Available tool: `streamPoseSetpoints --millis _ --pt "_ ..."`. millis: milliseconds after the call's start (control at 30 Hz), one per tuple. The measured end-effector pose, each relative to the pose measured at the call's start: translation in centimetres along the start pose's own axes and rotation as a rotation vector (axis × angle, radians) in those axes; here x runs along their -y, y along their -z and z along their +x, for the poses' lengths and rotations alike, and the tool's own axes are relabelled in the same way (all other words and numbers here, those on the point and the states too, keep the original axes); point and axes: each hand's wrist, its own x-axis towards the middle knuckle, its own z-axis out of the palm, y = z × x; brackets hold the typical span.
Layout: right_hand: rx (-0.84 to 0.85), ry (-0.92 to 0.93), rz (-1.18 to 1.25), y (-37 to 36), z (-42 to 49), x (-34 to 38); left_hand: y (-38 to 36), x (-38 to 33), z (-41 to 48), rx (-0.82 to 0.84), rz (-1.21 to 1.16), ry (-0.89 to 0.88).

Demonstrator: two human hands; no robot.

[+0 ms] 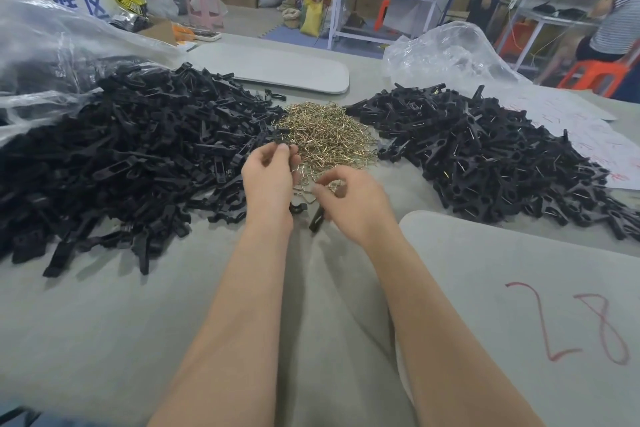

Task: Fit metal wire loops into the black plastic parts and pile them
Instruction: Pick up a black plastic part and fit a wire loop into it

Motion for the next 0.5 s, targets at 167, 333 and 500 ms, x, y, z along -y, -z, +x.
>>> streamPoseSetpoints --millis 167,333,500 --pt "0.127 -0.010 -0.364 -1.1 -0.6 0.0 -0.4 0.3 -0.1 0.014 0.027 -0.022" --pt "0.026 0.036 -0.419 -1.5 -0.5 0.2 -0.3 0.7 0.0 0.079 0.145 -0.024" --pt "-0.109 0.046 0.005 -0.2 0.2 -0.3 -0.3 1.1 0.1 0.138 0.173 -0.023"
